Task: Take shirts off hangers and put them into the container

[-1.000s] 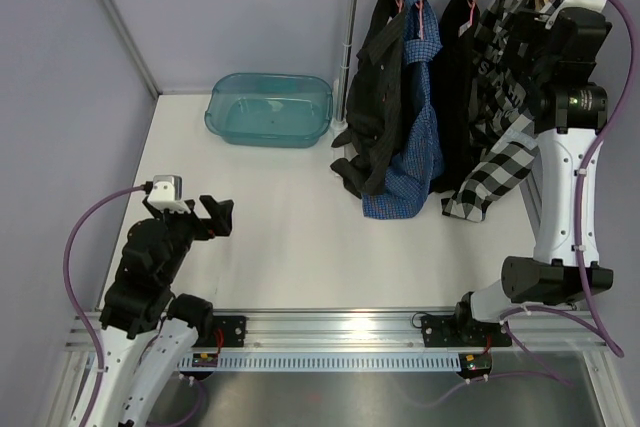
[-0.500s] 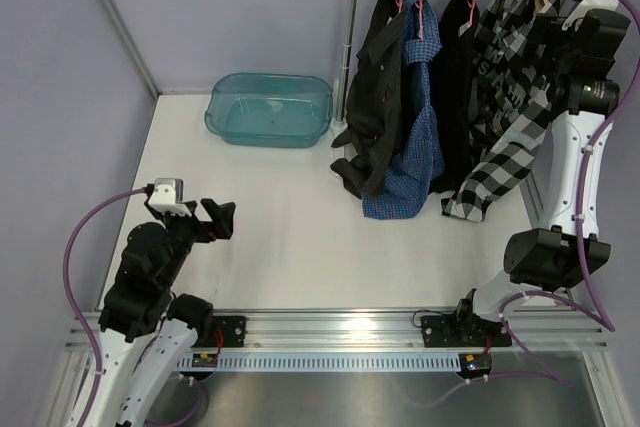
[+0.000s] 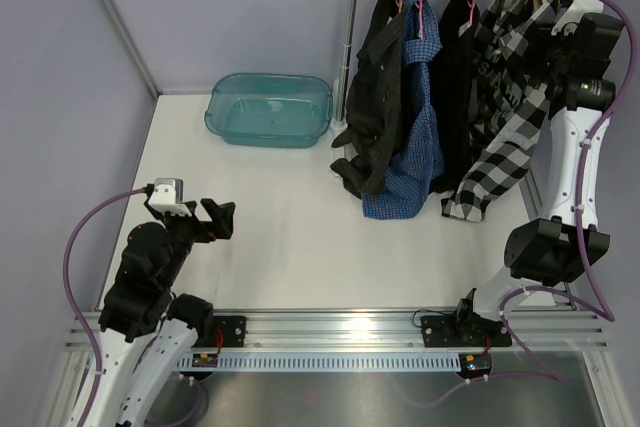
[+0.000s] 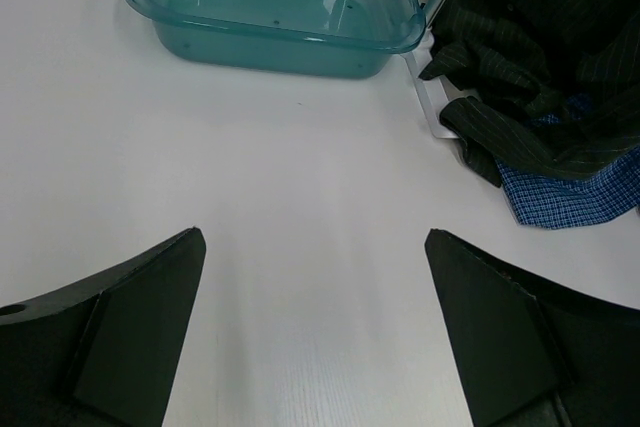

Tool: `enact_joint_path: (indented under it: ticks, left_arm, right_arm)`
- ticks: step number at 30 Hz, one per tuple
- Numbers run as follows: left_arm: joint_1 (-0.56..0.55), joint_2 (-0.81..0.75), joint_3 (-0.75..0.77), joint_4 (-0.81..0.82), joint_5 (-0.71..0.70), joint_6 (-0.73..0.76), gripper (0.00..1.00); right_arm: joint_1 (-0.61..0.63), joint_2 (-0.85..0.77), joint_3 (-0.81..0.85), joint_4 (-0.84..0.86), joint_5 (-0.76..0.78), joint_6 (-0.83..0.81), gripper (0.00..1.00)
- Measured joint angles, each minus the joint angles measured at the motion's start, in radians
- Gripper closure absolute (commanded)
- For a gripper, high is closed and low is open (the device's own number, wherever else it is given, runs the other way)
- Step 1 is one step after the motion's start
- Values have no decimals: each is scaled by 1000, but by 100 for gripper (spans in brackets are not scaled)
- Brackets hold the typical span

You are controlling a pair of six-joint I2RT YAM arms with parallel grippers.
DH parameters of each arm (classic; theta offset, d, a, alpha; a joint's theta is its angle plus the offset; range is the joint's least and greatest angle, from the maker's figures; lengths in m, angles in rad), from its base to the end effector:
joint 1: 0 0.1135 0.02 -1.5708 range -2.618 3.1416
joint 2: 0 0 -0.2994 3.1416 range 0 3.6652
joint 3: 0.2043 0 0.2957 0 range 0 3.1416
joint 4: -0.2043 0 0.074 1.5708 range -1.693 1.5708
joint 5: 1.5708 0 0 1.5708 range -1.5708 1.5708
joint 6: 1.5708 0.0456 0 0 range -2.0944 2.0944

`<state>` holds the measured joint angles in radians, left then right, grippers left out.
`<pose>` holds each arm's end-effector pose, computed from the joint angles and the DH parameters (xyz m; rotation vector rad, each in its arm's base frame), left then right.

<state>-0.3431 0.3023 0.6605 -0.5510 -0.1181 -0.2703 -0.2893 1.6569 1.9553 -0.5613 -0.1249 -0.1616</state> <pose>0.0973 -0.0290 0.3375 -0.0217 1.7746 -0.3409 0.4042 -0.1144 0.5233 0.0293 1.8361 -0.2025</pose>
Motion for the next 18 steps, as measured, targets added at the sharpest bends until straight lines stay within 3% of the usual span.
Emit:
enact_joint_path:
  ticks: [7, 18]
  left_arm:
    - [0, 0, 0, 0, -2, 0, 1]
    - [0, 0, 0, 0, -2, 0, 1]
  right_arm:
    - [0, 11, 0, 0, -7, -4, 43]
    - [0, 11, 11, -3, -28, -1, 66]
